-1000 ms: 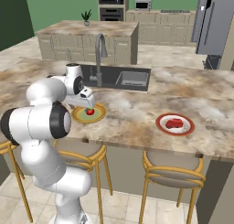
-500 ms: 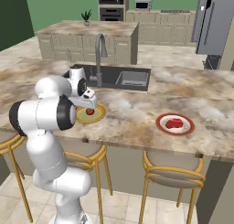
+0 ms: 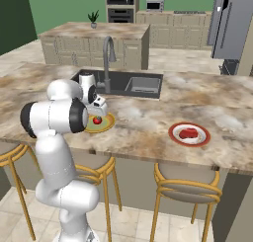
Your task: Transport the steak and tomato to the fridge. Place the steak on the rack containing meat and place the tomato on the rack containing the vegetable, ensuring meats and vegetables are on different racks.
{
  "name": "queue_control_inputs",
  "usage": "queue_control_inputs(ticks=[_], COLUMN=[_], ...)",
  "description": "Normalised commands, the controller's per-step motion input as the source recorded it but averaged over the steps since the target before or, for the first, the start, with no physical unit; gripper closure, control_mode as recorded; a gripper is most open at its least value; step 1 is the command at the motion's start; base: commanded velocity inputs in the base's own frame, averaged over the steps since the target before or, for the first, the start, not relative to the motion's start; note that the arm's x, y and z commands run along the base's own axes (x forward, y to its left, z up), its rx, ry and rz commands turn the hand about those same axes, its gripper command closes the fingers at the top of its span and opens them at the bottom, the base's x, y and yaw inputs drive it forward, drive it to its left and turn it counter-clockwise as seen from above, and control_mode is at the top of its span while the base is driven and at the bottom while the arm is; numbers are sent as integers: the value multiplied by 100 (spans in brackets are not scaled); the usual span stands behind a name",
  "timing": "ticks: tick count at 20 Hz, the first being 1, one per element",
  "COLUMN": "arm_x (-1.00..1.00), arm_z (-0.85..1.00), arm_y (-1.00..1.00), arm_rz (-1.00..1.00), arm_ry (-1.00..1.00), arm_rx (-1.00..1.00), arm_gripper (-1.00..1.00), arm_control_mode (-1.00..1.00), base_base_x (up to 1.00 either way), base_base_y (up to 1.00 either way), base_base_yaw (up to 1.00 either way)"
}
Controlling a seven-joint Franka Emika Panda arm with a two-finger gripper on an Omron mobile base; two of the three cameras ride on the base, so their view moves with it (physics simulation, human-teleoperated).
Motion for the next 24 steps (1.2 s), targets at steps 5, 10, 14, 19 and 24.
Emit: queue_control_inputs(ticks=[5,10,14,19,24], arm_x=[35,29,31,37,40], arm_z=[-29,-23,-21,-23,-24], arm_y=[0,0,2,5,5], arm_rz=[0,0,0,0,0], arm_ry=[7,4,5,8,10], arm_rx=[0,0,0,0,0], arm_gripper=[-100,-100,-100,-100,-100], arm_control_mode=[-100,-100,-100,-100,-100], base_base_x=[0,0,0,0,0], base_base_y=[0,0,0,0,0], base_base_yaw=[0,0,0,0,0])
